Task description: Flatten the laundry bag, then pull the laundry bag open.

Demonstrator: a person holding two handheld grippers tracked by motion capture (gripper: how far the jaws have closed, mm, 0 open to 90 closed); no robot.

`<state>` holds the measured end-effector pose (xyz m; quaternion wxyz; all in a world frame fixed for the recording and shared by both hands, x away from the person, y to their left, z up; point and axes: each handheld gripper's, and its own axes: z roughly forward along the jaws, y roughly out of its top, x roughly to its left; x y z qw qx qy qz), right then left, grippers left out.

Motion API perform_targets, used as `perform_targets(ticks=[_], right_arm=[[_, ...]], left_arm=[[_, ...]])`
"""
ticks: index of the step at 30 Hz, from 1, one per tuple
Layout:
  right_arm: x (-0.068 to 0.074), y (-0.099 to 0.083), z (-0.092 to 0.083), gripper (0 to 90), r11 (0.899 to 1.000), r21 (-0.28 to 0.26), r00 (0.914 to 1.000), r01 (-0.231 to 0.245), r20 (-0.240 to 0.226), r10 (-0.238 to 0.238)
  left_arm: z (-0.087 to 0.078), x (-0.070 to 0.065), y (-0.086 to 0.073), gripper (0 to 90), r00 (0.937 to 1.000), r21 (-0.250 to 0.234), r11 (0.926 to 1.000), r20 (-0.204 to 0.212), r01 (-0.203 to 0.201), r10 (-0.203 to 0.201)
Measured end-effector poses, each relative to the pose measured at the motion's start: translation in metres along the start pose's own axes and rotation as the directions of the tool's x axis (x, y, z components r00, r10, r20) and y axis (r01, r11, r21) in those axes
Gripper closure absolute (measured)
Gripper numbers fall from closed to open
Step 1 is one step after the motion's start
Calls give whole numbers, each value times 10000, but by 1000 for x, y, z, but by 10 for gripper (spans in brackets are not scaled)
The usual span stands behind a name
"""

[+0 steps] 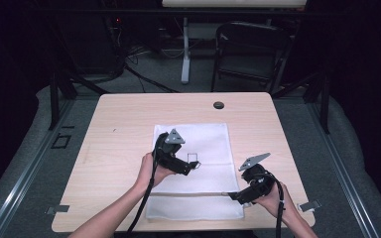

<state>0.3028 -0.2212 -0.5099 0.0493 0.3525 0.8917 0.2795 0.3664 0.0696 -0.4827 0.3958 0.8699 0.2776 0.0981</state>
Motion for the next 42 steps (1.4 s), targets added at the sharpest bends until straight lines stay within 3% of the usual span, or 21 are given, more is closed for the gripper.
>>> perform_targets(ticks=[7,17,26,30,32,33,34,36,37,39,40,42], right_arm=[[-8,-6,-4,197,9995,-103,9994,-283,214,285],[-5,-5,-2,257,9998,122,9995,-159,280,155],[-4,-4,6,381,9993,351,9995,-158,270,149],[-5,-5,9,484,9988,485,9994,-62,346,45],[-5,-6,11,589,9982,602,9996,-20,296,2],[-5,-6,11,589,9982,602,9996,-20,296,2],[-6,-7,13,654,9975,710,9998,25,197,-39],[-6,-8,15,691,9976,685,9999,-31,116,23],[-6,-8,16,754,9965,832,9999,102,81,-109],[-5,-8,17,785,9966,819,9999,113,30,-115],[-4,-8,20,854,9965,828,10000,93,-32,-91],[-4,-8,21,875,9957,914,9998,173,88,-182]], left_arm=[[3,-10,-13,39,9998,65,10000,215,-35,34],[18,-28,-18,46,9977,350,9986,568,-399,378],[35,-45,-17,58,9896,547,9941,1149,-933,866],[42,-51,-16,66,9853,672,9907,1325,-1179,1083],[44,-53,-16,76,9824,735,9884,1417,-1328,1215],[45,-55,-16,76,9830,689,9895,1419,-1271,1164],[47,-56,-16,81,9813,724,9886,1507,-1319,1199],[50,-58,-16,91,9790,652,9883,1602,-1380,1261],[53,-60,-16,105,9752,770,9847,1706,-1560,1412],[55,-61,-17,114,9744,763,9847,1750,-1566,1413],[57,-62,-18,146,9741,744,9851,1776,-1551,1400],[61,-63,-19,157,9664,874,9799,2021,-1794,1590]])
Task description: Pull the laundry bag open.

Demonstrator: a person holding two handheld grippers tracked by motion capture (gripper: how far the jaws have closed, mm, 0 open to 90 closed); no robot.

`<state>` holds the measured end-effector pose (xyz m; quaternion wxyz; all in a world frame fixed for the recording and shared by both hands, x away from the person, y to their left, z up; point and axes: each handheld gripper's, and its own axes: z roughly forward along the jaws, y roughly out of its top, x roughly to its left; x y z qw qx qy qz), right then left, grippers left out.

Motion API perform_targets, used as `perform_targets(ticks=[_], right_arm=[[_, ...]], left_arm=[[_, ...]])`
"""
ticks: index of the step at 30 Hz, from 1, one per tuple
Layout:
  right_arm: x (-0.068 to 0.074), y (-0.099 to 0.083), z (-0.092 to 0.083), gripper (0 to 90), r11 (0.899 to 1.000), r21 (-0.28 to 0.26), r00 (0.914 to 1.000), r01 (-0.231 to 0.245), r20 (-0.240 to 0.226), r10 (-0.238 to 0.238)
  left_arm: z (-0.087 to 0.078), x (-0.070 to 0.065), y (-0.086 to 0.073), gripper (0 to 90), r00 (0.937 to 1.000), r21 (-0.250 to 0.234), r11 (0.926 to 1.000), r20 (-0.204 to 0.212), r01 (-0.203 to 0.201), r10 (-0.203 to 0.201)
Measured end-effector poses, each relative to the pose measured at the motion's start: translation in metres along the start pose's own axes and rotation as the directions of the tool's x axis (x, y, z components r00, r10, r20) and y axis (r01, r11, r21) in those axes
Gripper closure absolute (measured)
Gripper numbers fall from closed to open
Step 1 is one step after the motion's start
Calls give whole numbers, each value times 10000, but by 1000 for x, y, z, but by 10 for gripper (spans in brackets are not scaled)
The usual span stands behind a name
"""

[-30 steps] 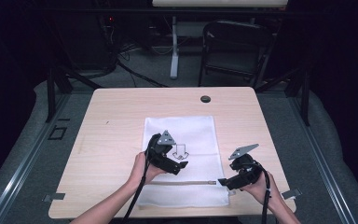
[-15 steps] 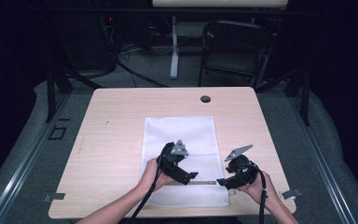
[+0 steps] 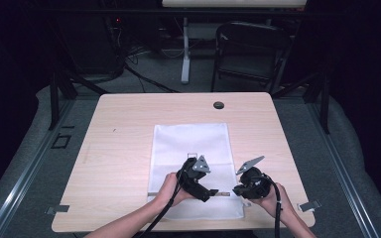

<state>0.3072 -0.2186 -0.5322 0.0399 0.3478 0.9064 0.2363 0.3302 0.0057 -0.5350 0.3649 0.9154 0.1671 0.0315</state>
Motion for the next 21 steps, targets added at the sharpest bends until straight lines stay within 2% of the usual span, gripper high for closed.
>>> perform_targets(ticks=[3,4,5,6,7,8,9,11,12,13,14,17,19,20,21], right_arm=[[-1,-1,6,900,9998,149,9999,120,-44,-120],[-2,-1,8,900,9997,234,9999,96,-83,-94],[-3,-1,9,900,9996,248,9998,107,-143,-104],[-3,-1,11,900,9995,281,9999,107,-86,-105],[-3,-1,11,900,9995,281,9999,107,-86,-105],[-3,0,14,900,9993,350,9998,116,-145,-111],[-3,0,14,900,9993,350,9998,116,-145,-111],[-3,0,16,900,9990,440,9999,115,-99,-110],[-3,0,17,900,9985,518,9998,167,-54,-165],[-3,-1,19,900,9991,421,10000,23,-85,-20],[-4,-1,22,900,9983,590,9999,45,-128,-37],[-5,-2,22,900,9983,577,9998,11,-200,1],[-7,-5,22,900,9990,353,9991,-284,-318,295],[-7,-5,22,900,9990,353,9991,-284,-318,295],[-8,-7,22,900,9985,189,9977,-521,-418,528]], left_arm=[[6,-1,-1,213,9997,42,9999,209,-127,126],[8,-1,-1,267,9995,62,9999,260,-161,159],[10,-2,-1,273,9994,97,9997,279,-207,204],[13,-2,-1,317,9990,79,9998,405,-186,183],[15,-3,-1,317,9986,66,9996,460,-273,270],[17,-4,0,360,9983,134,9993,460,-363,356],[19,-4,0,360,9969,50,9991,666,-420,416],[23,-7,1,423,9961,109,9981,663,-599,590],[25,-8,1,436,9946,103,9980,837,-623,613],[28,-8,1,465,9925,115,9975,1012,-701,686],[33,-10,1,517,9921,357,9956,941,-865,828],[39,-12,0,584,9909,248,9963,1088,-820,789],[44,-11,0,618,9903,282,9960,1128,-852,816],[44,-11,0,630,9903,282,9960,1128,-852,816],[45,-12,1,651,9909,414,9953,1056,-878,831]])
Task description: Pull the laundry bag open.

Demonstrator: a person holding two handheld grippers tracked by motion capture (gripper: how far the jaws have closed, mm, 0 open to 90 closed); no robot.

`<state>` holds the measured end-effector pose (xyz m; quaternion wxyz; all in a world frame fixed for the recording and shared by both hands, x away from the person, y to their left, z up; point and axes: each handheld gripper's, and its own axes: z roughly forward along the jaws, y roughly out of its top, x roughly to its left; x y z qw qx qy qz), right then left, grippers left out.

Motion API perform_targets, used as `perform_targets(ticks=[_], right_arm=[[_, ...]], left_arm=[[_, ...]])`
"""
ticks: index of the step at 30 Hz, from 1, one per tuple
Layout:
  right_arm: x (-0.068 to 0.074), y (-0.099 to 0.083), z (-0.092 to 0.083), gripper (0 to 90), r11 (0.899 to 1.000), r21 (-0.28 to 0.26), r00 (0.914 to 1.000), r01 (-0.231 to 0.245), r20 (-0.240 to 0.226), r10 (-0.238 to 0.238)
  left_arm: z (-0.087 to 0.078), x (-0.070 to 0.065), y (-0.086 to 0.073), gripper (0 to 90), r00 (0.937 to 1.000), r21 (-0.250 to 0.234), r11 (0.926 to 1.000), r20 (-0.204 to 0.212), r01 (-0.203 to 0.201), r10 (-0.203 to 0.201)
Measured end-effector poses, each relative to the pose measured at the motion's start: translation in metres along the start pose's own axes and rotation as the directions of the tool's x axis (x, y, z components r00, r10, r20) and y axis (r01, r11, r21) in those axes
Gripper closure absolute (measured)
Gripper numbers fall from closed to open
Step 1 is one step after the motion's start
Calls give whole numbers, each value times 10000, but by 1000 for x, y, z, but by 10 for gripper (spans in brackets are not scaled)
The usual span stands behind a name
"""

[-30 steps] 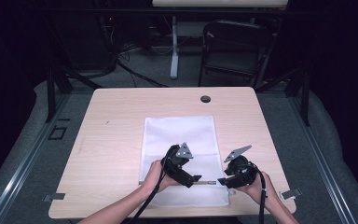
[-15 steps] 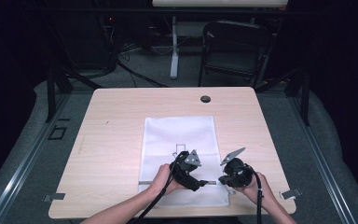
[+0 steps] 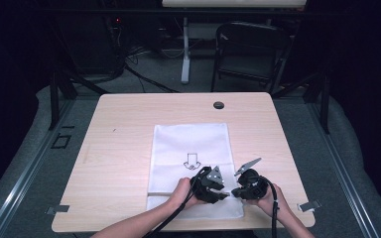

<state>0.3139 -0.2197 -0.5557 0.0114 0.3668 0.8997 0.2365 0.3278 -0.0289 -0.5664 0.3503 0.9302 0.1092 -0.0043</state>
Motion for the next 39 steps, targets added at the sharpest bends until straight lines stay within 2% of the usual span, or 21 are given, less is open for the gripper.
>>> perform_targets(ticks=[2,3,5,6,8,9,10,11,13,15,17,18,20,27,29,30,33,35,36,39], right_arm=[[0,0,0,900,10000,11,10000,-32,14,32],[1,0,0,900,10000,74,9998,57,173,-58],[1,1,0,900,9999,115,9998,113,188,-115],[1,1,0,900,9999,117,9998,114,188,-116],[2,1,0,900,9999,88,9999,80,132,-81],[3,1,0,900,10000,33,10000,-2,89,2],[3,1,0,900,10000,33,10000,-2,89,2],[4,1,0,900,9999,117,9996,29,287,-33],[4,2,0,900,9997,218,9994,120,320,-127],[4,2,0,900,9997,221,9994,99,334,-106],[4,2,0,900,9998,198,9995,62,306,-68],[3,2,0,900,9998,197,9997,36,227,-41],[3,2,1,900,9999,119,9999,-107,134,105],[3,3,0,900,9993,245,9995,271,147,-274],[6,5,1,900,9985,325,9984,441,326,-451],[6,5,1,900,9985,344,9983,433,367,-446],[7,6,1,900,9985,379,9986,383,350,-397],[7,5,1,900,9985,436,9980,324,520,-347],[6,5,0,900,9985,465,9983,287,490,-310],[5,5,1,900,9992,379,9995,142,291,-153]], left_arm=[[4,0,1,655,9998,-72,10000,195,21,-20],[7,0,1,704,9998,-64,9999,206,-80,81],[8,-1,2,764,9994,-56,9998,264,-215,216],[7,-2,4,780,9996,179,9995,107,-265,263],[8,-1,4,805,9996,149,9996,141,-261,258],[9,0,4,809,9994,34,9998,300,-180,179],[8,0,4,809,9995,179,9997,243,-194,190],[8,1,5,815,9994,239,9995,303,-193,185],[9,1,5,816,9991,151,9998,418,-92,85],[9,0,6,817,9992,181,9997,380,-153,146],[7,1,6,817,9995,238,9997,299,-76,69],[9,2,5,817,9991,44,10000,422,7,-9],[8,3,5,816,9989,105,9999,471,62,-67],[9,2,5,817,9991,85,10000,413,-44,40],[8,3,4,817,9992,162,9999,389,53,-59],[8,3,4,817,9991,171,9998,402,124,-130],[9,2,5,817,9993,84,10000,381,-35,32],[8,2,5,818,9993,106,9999,381,-57,53],[6,1,5,818,9996,280,9996,272,-79,72],[7,1,5,819,9992,160,9998,384,-79,73]])
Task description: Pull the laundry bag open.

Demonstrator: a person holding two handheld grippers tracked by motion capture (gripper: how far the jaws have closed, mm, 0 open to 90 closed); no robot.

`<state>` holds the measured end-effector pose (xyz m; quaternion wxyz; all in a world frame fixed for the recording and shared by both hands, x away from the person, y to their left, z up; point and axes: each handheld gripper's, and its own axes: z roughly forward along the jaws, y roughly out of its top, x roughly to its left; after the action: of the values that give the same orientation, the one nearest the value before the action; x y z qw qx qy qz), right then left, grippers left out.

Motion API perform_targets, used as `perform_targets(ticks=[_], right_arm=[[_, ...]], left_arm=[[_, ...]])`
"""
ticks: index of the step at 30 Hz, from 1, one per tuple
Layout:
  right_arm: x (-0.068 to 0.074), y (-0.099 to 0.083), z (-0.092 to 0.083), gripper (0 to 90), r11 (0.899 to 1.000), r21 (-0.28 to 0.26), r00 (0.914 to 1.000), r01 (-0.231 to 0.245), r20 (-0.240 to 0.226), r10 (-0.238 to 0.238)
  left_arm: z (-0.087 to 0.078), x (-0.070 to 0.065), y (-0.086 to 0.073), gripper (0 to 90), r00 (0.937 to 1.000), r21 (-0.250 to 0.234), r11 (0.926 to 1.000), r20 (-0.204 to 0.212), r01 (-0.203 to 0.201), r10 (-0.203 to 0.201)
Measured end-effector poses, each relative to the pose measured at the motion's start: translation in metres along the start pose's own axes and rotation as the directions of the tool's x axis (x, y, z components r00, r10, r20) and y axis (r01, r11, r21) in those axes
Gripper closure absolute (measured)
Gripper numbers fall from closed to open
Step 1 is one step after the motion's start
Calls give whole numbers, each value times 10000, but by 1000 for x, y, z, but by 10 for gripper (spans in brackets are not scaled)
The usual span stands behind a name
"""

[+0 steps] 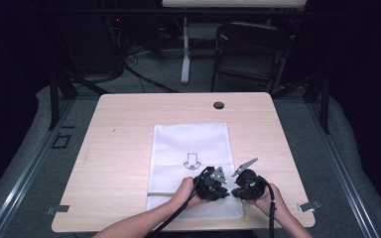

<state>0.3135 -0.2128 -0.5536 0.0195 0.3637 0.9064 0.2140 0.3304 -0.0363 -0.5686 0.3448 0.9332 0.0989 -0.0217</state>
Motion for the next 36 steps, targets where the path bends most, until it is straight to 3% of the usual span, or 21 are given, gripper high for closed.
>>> perform_targets(ticks=[7,8,14,20,22,36], right_arm=[[-1,0,0,900,9997,-52,9997,-240,-44,240],[-1,0,0,900,9993,-75,9991,-374,-224,372],[-4,-1,-1,900,9997,45,9996,-256,-117,256],[-3,-1,0,900,9987,-109,9983,-507,-276,504],[-3,0,0,900,9989,-73,9987,-454,-228,452],[-3,0,0,900,9993,-48,9991,-378,-190,377]], left_arm=[[-1,1,0,819,10000,82,10000,-26,19,-19],[0,2,0,819,9999,-50,10000,111,66,-66],[-1,4,-2,820,9995,-81,9998,244,192,-190],[-6,6,-6,819,9994,-4,9996,214,285,-285],[-5,6,-6,819,9991,-193,9994,309,304,-298],[-13,7,-10,819,9993,-126,9995,246,284,-281]])
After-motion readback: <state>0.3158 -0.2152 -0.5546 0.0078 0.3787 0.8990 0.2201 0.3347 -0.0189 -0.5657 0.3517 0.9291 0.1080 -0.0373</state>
